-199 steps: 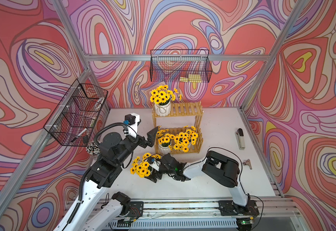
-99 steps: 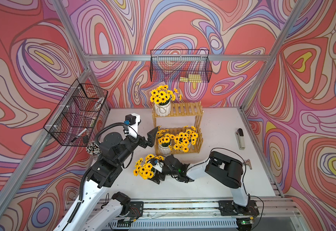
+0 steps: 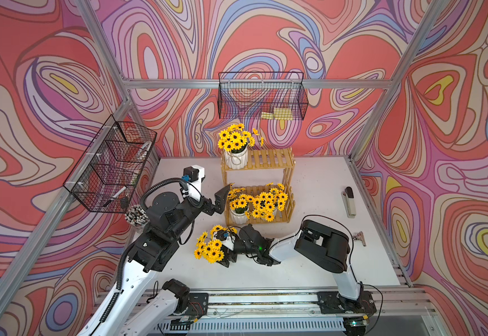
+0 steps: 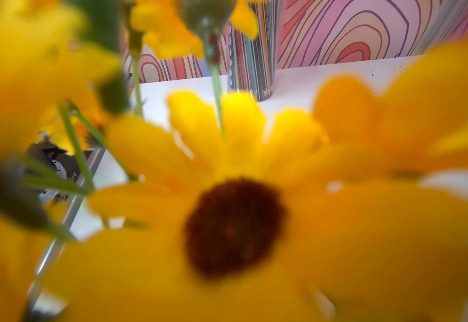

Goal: Take the sunflower pots off the shelves
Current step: Place the sunflower pot at the center of the board.

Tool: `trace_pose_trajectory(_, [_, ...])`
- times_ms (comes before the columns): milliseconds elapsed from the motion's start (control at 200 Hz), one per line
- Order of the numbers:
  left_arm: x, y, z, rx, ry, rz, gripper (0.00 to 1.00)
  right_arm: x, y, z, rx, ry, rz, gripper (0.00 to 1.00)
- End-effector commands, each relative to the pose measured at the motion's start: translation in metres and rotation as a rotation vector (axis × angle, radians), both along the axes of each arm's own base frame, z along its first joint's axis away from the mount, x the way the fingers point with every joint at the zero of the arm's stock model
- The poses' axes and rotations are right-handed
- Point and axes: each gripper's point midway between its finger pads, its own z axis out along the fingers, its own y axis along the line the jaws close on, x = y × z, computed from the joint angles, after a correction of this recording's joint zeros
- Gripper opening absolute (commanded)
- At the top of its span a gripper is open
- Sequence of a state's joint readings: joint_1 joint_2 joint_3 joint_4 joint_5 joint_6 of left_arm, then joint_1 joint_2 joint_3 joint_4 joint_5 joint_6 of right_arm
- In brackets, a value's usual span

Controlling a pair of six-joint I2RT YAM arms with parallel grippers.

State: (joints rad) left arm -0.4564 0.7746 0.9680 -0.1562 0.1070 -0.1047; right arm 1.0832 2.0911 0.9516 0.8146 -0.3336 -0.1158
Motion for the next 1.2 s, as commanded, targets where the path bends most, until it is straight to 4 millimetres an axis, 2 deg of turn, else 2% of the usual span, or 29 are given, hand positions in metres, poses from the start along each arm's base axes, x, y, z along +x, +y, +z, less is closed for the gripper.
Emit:
trace_pose_trajectory(0, [0.002, 0.004, 0.003, 0.002, -0.025, 0.016, 1.00, 0.000, 0.006, 0.004, 0.010, -0.014, 0.014, 0.98])
trace_pose_trajectory(491, [0.001, 0.006, 0.002, 0.009, -0.029, 0.024, 1.00, -0.001, -0.006, 0.033, 0.037, -0.049, -0.006, 0.98])
trace_pose_trajectory(716, [-0.001, 0.006, 0.001, 0.010, -0.028, 0.025, 1.00, 0.001, -0.009, 0.032, 0.019, -0.043, -0.025, 0.98])
trace_pose_trajectory(1072, [0.001, 0.007, 0.000, 0.023, -0.030, 0.029, 1.00, -0.001, -0.029, 0.038, -0.002, -0.014, -0.073, 0.98])
trace_pose_trajectory(1197, [0.001, 0.006, 0.000, 0.024, -0.029, 0.028, 1.00, 0.002, -0.034, 0.034, -0.020, -0.002, -0.100, 0.98])
